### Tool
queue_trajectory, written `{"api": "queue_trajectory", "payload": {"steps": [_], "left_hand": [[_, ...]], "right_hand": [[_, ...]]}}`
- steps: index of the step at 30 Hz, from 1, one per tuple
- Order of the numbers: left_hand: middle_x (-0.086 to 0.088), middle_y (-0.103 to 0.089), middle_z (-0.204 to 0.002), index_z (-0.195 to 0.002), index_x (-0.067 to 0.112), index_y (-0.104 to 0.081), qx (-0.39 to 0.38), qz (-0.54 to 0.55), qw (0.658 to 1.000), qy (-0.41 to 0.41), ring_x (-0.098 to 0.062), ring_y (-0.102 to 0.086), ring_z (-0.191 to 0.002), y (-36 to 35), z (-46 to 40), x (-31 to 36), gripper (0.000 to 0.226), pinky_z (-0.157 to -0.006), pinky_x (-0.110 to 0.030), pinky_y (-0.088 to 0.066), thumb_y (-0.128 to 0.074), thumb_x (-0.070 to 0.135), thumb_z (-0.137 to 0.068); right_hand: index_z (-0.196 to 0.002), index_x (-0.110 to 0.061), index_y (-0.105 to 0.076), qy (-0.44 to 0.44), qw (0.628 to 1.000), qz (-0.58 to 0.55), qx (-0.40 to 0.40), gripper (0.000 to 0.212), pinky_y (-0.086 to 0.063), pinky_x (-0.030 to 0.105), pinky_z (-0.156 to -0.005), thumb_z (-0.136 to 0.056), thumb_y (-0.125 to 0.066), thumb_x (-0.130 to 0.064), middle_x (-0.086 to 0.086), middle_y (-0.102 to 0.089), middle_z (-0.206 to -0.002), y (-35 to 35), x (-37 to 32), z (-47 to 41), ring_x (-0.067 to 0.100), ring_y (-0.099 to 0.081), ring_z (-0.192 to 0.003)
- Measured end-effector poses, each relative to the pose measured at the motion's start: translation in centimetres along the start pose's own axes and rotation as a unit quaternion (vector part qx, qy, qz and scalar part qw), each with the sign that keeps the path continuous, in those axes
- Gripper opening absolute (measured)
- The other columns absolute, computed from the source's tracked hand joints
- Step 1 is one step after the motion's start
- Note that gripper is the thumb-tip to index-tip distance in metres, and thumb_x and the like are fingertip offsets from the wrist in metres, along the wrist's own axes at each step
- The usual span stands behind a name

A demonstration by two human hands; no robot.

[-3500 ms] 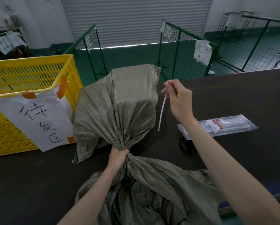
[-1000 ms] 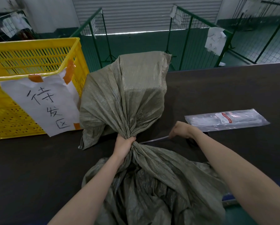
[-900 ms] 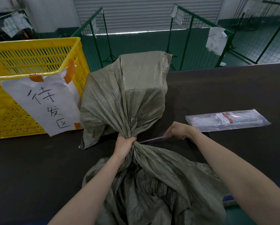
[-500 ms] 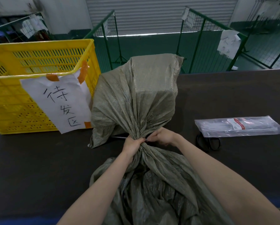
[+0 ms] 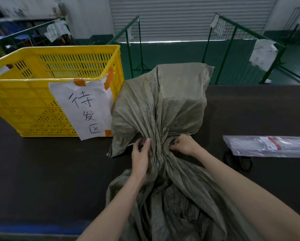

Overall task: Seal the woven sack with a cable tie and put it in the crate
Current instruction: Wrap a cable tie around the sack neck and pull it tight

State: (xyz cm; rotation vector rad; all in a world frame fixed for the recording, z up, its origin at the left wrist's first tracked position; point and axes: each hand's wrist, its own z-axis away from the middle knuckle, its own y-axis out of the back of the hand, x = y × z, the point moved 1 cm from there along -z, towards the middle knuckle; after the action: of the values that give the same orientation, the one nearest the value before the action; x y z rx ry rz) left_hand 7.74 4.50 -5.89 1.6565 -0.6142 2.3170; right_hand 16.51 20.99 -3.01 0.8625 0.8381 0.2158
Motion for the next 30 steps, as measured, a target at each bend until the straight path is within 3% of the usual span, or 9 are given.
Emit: {"api": "queue_trajectory", "payload": {"steps": [2, 5, 10, 12, 15, 17, 24, 27, 30], "left_hand": [[-0.002, -0.066, -0.106, -0.119, 0.008, -0.058, 0.084, 0.046, 0.995, -0.012, -0.014, -0.062, -0.100, 0.9, -0.3, 0.5, 0.027, -0.095, -0.032, -0.048, -0.053, 0.022, -0.097], [-0.003, -0.065, -0.095, -0.111, 0.001, -0.062, 0.176, 0.048, 0.983, -0.028, -0.011, -0.062, -0.084, 2.0, -1.0, 1.3, 0.021, -0.085, -0.025, -0.051, -0.046, 0.006, -0.099], [-0.007, -0.063, -0.081, -0.099, 0.003, -0.057, 0.143, -0.041, 0.987, -0.059, -0.014, -0.063, -0.073, 2.9, -2.1, 2.7, 0.010, -0.074, -0.023, -0.055, -0.052, -0.003, -0.094], [-0.007, -0.060, -0.075, -0.097, 0.004, -0.053, 0.122, -0.131, 0.981, -0.072, -0.019, -0.064, -0.073, 3.2, -2.8, 3.5, 0.011, -0.070, -0.025, -0.056, -0.057, -0.004, -0.091], [-0.006, -0.058, -0.073, -0.094, 0.005, -0.050, 0.104, -0.243, 0.963, -0.048, -0.029, -0.065, -0.079, 3.6, -4.1, 4.1, 0.018, -0.078, -0.042, -0.057, -0.063, -0.004, -0.086], [-0.010, -0.063, -0.077, -0.089, 0.009, -0.051, 0.109, -0.312, 0.943, -0.052, -0.032, -0.066, -0.082, 4.0, -4.8, 4.2, 0.017, -0.081, -0.047, -0.056, -0.062, -0.003, -0.084], [-0.017, -0.065, -0.100, -0.096, 0.007, -0.056, 0.084, -0.445, 0.887, -0.091, -0.035, -0.062, -0.096, 3.7, -4.1, 4.6, 0.012, -0.079, -0.038, -0.048, -0.060, 0.003, -0.086], [-0.024, -0.060, -0.111, -0.107, 0.001, -0.056, 0.061, -0.525, 0.842, -0.106, -0.037, -0.055, -0.109, 3.3, -3.7, 4.4, 0.019, -0.085, -0.042, -0.045, -0.057, 0.005, -0.089], [-0.027, -0.061, -0.112, -0.110, -0.001, -0.054, 0.055, -0.552, 0.823, -0.122, -0.038, -0.054, -0.111, 3.3, -3.7, 4.3, 0.020, -0.085, -0.042, -0.044, -0.050, 0.006, -0.093]], "right_hand": [[-0.064, -0.003, -0.068, 0.001, 1.000, 0.003, -0.013, 0.035, -0.047, 0.032, -0.067, -0.081, -0.068, -0.034, 0.007, -0.062, -0.064, 0.7, 0.0, 0.1, 0.022, -0.061, -0.071], [-0.056, -0.009, -0.063, -0.018, 1.000, 0.018, -0.019, 0.040, -0.045, 0.031, -0.068, -0.081, -0.069, -0.040, 0.002, -0.061, -0.059, 1.4, 0.0, 0.3, 0.019, -0.059, -0.067], [-0.059, -0.011, -0.061, -0.056, 0.995, 0.073, -0.023, 0.045, -0.051, 0.032, -0.069, -0.078, -0.068, -0.051, 0.000, -0.063, -0.061, 2.0, 0.2, 0.2, 0.023, -0.063, -0.065], [-0.070, -0.011, -0.063, -0.070, 0.993, 0.093, -0.026, 0.042, -0.052, 0.033, -0.069, -0.078, -0.067, -0.053, 0.003, -0.067, -0.076, 2.1, 0.0, 0.3, 0.025, -0.066, -0.068], [-0.113, -0.014, -0.061, -0.087, 0.978, 0.186, 0.033, 0.052, -0.047, 0.037, -0.085, -0.081, -0.061, -0.056, 0.010, -0.061, -0.117, 1.8, -0.4, 0.4, 0.030, -0.062, -0.104], [-0.122, -0.013, -0.057, -0.092, 0.965, 0.235, 0.073, 0.051, -0.044, 0.037, -0.086, -0.087, -0.057, -0.050, 0.010, -0.057, -0.125, 1.5, -0.9, 0.6, 0.031, -0.057, -0.114], [-0.114, -0.010, -0.061, -0.059, 0.951, 0.279, 0.120, 0.035, -0.046, 0.038, -0.080, -0.094, -0.048, -0.036, 0.012, -0.062, -0.119, 1.5, -0.7, 1.0, 0.034, -0.059, -0.109], [-0.091, -0.010, -0.063, -0.032, 0.979, 0.201, 0.002, 0.040, -0.046, 0.038, -0.079, -0.090, -0.053, -0.049, 0.013, -0.064, -0.104, 0.6, 0.6, 0.6, 0.031, -0.061, -0.098], [-0.068, -0.011, -0.057, -0.055, 0.990, 0.105, -0.080, 0.035, -0.047, 0.034, -0.070, -0.091, -0.058, -0.037, 0.010, -0.063, -0.085, 0.1, 1.6, 0.8, 0.028, -0.060, -0.082]]}}
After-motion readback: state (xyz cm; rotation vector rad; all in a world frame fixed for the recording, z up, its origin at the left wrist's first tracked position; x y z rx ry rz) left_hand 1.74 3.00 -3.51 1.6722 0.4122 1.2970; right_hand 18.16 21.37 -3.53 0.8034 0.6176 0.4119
